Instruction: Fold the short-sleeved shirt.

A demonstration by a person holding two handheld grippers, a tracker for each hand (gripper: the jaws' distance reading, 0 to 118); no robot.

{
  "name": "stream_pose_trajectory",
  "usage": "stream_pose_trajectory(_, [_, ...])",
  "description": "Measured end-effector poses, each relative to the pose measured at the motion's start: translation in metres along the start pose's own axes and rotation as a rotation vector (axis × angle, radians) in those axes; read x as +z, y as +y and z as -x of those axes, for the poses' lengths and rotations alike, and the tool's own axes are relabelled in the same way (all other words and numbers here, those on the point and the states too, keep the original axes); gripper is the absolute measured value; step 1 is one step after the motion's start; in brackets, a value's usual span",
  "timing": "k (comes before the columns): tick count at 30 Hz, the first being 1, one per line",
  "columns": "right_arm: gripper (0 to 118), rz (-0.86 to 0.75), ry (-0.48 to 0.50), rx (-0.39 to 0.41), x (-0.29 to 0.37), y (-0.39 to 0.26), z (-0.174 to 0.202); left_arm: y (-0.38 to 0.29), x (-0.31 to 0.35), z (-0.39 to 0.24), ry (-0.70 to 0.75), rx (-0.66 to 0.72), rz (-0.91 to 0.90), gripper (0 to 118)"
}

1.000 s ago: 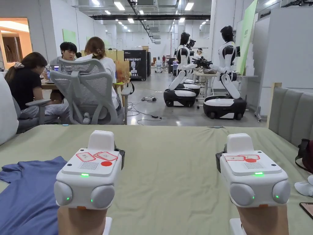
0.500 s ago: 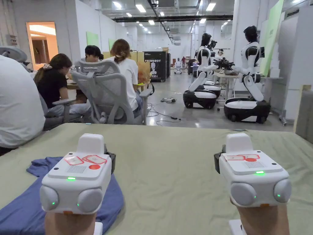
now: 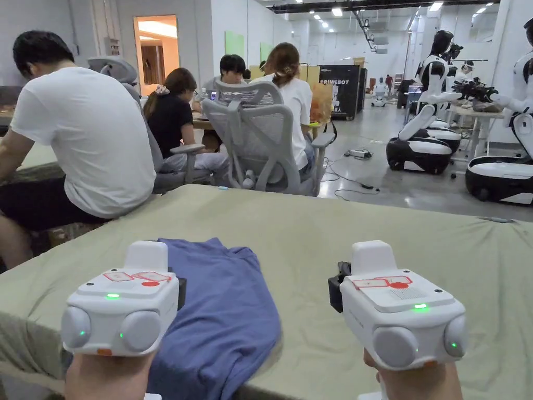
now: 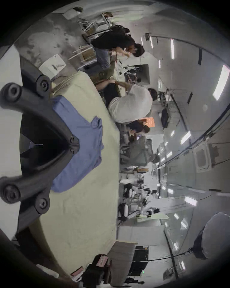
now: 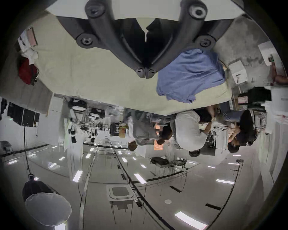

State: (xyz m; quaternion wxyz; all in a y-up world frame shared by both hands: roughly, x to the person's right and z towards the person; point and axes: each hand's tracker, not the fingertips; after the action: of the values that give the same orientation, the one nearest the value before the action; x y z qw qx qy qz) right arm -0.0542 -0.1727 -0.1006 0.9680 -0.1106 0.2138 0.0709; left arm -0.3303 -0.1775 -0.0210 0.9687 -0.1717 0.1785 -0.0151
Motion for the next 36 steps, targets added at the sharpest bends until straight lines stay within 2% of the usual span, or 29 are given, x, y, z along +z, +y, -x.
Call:
stream_pose_trajectory(3, [0, 0.041, 0.020, 0.002, -0.019, -0.002, -0.006, -0.002, -0.057, -0.014, -0.098, 0.001, 0.096, 0])
stream_pose_trajectory(5, [0, 0.063, 0.033, 0.009, -0.038, -0.005, -0.010, -0.005, -0.097, -0.021, -0.129, -0.025, 0.191, 0])
stream_pose_trajectory(11, [0, 0.113, 0.046, 0.004, -0.090, -0.012, -0.020, 0.005, -0.205, -0.029, -0.202, 0.026, 0.306, 0])
stream_pose_trajectory(13, [0, 0.136, 0.052, 0.006, -0.110, -0.014, -0.023, 0.009, -0.244, -0.031, -0.195, 0.024, 0.396, 0])
stream_pose_trajectory(18, [0, 0.181, 0.062, 0.006, -0.153, -0.021, -0.036, 0.030, -0.315, -0.051, -0.160, 0.005, 0.421, 0])
stream_pose_trajectory(21, [0, 0.208, 0.058, 0.005, -0.179, -0.026, -0.045, 0.039, -0.363, -0.063, -0.152, -0.025, 0.481, 6])
stream_pose_trajectory(22, [0, 0.217, 0.060, 0.001, -0.187, -0.028, -0.048, 0.042, -0.371, -0.067, -0.154, -0.024, 0.485, 28])
stream_pose_trajectory(24, [0, 0.233, 0.054, 0.005, -0.202, -0.033, -0.054, 0.043, -0.395, -0.070, -0.149, 0.011, 0.489, 94])
stream_pose_trajectory(25, [0, 0.239, 0.051, 0.006, -0.207, -0.035, -0.057, 0.041, -0.407, -0.071, -0.150, 0.034, 0.500, 113])
stream_pose_trajectory(26, [0, 0.246, 0.049, 0.005, -0.212, -0.037, -0.060, 0.037, -0.420, -0.070, -0.153, 0.071, 0.530, 118])
stream_pose_trajectory(27, [0, 0.251, 0.047, 0.003, -0.215, -0.040, -0.063, 0.032, -0.428, -0.070, -0.150, 0.091, 0.554, 118])
stream_pose_trajectory(29, [0, 0.266, 0.035, -0.004, -0.221, -0.045, -0.071, 0.017, -0.444, -0.076, -0.106, 0.067, 0.603, 110])
stream_pose_trajectory(32, [0, 0.295, 0.010, -0.019, -0.230, -0.058, -0.084, -0.008, -0.435, -0.091, -0.123, -0.047, 0.717, 103])
stream_pose_trajectory(33, [0, 0.303, 0.005, -0.025, -0.231, -0.061, -0.086, -0.004, -0.427, -0.088, -0.121, -0.019, 0.638, 104])
stream_pose_trajectory(34, [0, 0.312, 0.000, -0.032, -0.232, -0.063, -0.090, 0.004, -0.437, -0.080, -0.119, 0.050, 0.687, 100])
stream_pose_trajectory(35, [0, 0.315, -0.002, -0.038, -0.232, -0.065, -0.092, 0.008, -0.430, -0.079, -0.124, 0.054, 0.676, 90])
stream_pose_trajectory(36, [0, 0.316, -0.004, -0.042, -0.231, -0.064, -0.095, 0.012, -0.423, -0.077, -0.137, 0.042, 0.666, 74])
